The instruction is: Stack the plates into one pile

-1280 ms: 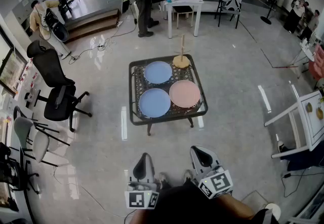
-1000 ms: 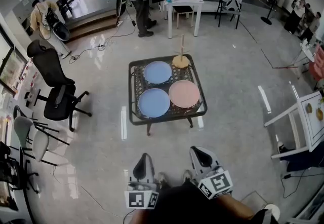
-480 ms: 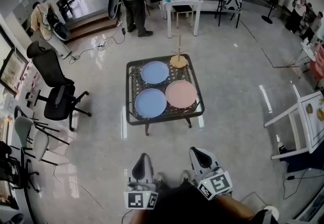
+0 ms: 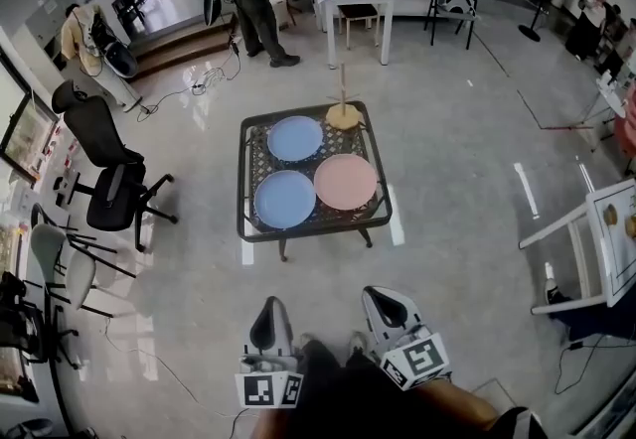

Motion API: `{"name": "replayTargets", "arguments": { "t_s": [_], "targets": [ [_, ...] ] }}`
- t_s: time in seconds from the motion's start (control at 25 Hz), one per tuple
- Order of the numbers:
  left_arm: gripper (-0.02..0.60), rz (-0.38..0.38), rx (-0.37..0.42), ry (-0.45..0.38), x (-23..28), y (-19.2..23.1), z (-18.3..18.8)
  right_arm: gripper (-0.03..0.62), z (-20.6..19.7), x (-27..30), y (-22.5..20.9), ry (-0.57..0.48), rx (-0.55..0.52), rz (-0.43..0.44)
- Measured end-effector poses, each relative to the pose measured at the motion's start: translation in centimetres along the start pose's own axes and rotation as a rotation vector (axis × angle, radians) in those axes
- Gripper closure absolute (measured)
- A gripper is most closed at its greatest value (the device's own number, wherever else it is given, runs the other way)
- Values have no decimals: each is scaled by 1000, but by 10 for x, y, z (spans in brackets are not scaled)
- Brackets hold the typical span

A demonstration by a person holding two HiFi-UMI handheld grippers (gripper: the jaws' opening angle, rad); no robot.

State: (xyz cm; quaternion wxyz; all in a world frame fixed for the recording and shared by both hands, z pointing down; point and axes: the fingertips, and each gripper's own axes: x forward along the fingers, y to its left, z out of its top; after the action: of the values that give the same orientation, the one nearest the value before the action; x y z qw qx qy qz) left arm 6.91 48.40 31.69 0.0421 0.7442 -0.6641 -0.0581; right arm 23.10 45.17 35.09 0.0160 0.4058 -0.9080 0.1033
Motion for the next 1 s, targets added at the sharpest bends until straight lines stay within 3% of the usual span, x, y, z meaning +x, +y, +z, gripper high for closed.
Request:
{"name": "replayTargets", "arguments": {
  "t_s": [0.52,1.0],
  "targets": [
    [566,18,-14,28,55,5,-21,585,-8,42,-44,23,15,1],
    [566,-40,-41,26,165,72,-11,585,16,156,-71,39,-17,-42]
  ]
}}
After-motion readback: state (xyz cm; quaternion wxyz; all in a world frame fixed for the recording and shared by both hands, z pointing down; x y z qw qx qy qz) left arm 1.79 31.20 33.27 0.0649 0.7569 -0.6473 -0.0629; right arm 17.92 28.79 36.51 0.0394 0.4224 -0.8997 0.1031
